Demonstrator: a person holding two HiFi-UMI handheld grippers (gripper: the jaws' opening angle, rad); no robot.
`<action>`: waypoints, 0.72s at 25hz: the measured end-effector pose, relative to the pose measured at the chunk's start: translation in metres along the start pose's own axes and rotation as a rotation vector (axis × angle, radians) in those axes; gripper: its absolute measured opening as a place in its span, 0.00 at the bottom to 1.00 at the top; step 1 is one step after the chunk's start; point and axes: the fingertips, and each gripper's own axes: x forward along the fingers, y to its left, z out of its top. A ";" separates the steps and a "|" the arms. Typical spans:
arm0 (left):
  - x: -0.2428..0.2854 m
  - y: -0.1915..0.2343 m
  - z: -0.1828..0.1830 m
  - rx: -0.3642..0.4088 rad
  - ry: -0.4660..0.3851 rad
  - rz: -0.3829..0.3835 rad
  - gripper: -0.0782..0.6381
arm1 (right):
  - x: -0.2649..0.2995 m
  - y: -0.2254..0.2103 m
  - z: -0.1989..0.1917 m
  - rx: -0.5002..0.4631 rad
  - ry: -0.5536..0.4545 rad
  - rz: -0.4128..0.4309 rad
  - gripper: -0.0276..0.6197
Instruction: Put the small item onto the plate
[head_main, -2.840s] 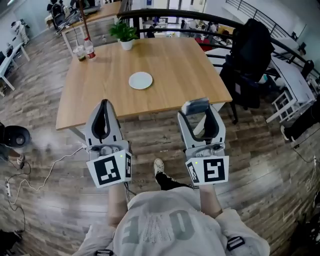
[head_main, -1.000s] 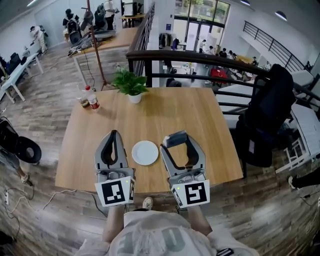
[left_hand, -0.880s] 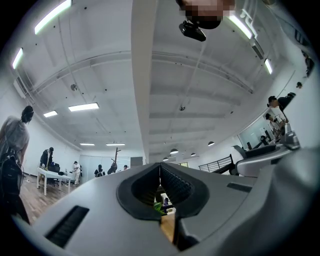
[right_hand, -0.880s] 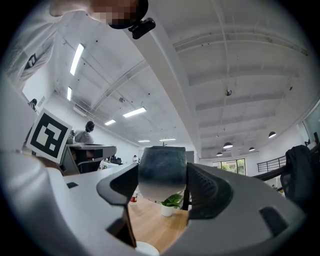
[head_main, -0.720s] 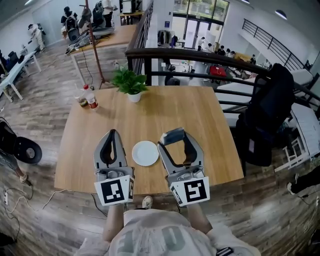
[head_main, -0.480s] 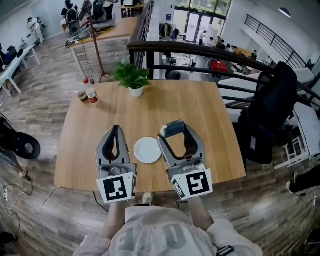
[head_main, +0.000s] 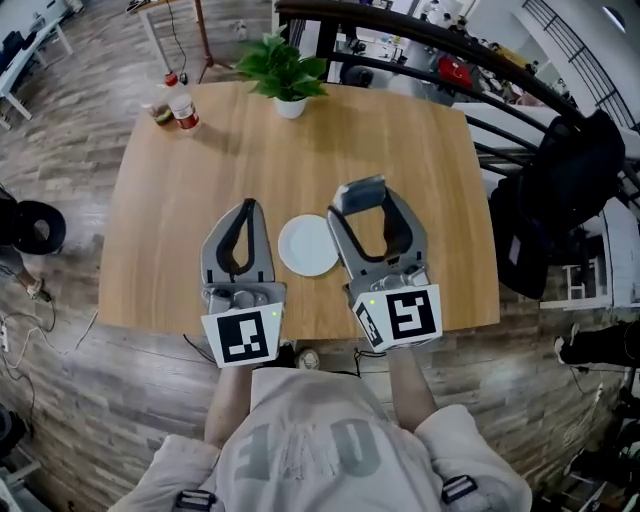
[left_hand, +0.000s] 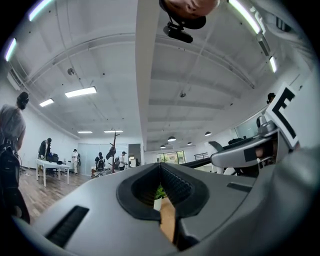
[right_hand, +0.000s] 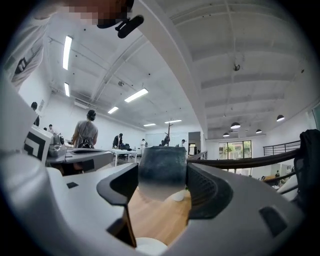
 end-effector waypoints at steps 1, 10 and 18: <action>0.002 0.002 -0.007 0.001 0.012 -0.004 0.12 | 0.007 0.000 -0.010 0.003 0.026 0.004 0.52; 0.007 0.010 -0.041 -0.020 0.042 -0.022 0.12 | 0.042 0.018 -0.090 0.042 0.248 0.080 0.52; 0.009 0.017 -0.054 -0.077 0.054 -0.020 0.12 | 0.044 0.028 -0.181 0.120 0.500 0.107 0.52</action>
